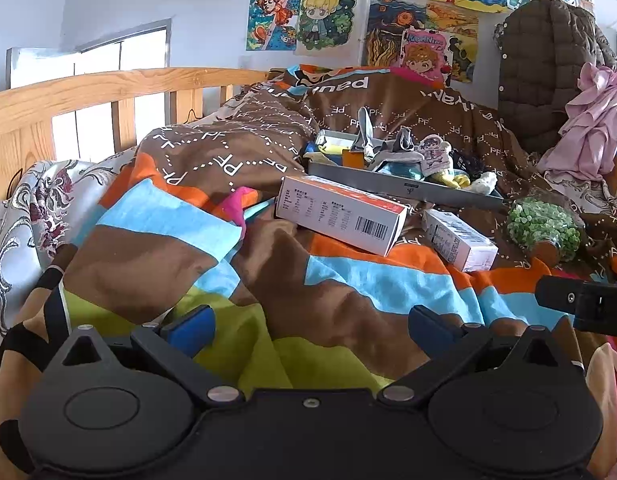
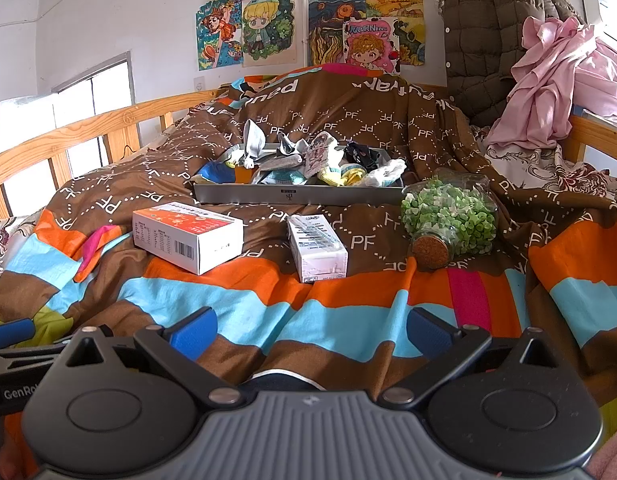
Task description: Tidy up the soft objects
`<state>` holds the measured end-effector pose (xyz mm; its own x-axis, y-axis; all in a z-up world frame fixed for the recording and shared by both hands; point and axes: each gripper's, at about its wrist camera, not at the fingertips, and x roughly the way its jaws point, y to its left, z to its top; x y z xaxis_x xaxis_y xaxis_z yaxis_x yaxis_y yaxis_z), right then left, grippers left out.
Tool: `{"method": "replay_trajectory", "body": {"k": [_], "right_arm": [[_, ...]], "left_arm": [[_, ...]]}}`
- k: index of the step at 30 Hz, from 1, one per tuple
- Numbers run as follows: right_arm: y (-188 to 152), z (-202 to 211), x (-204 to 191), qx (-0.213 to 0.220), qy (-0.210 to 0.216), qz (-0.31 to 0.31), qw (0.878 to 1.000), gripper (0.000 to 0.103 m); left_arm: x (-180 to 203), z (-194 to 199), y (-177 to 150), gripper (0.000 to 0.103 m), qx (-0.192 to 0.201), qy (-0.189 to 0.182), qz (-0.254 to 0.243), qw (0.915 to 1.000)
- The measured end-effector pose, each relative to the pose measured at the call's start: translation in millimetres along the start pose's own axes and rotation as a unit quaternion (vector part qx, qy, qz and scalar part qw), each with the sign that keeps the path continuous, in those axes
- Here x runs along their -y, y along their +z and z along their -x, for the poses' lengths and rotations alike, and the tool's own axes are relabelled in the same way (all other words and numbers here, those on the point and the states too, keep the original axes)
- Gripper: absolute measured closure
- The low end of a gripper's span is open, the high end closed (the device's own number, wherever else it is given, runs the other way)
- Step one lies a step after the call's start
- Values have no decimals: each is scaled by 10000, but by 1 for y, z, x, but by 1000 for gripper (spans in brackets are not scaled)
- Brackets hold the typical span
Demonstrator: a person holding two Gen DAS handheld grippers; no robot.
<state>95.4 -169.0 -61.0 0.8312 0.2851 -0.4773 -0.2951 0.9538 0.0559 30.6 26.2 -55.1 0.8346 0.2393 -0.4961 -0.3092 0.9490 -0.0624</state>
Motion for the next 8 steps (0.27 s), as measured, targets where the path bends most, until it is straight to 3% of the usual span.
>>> {"method": "replay_trajectory", "body": {"k": [8], "right_arm": [[0,0,0,-1,-2,0,10000,0]], "left_arm": [[1,0,0,1,15,-9,-21,10000]]}}
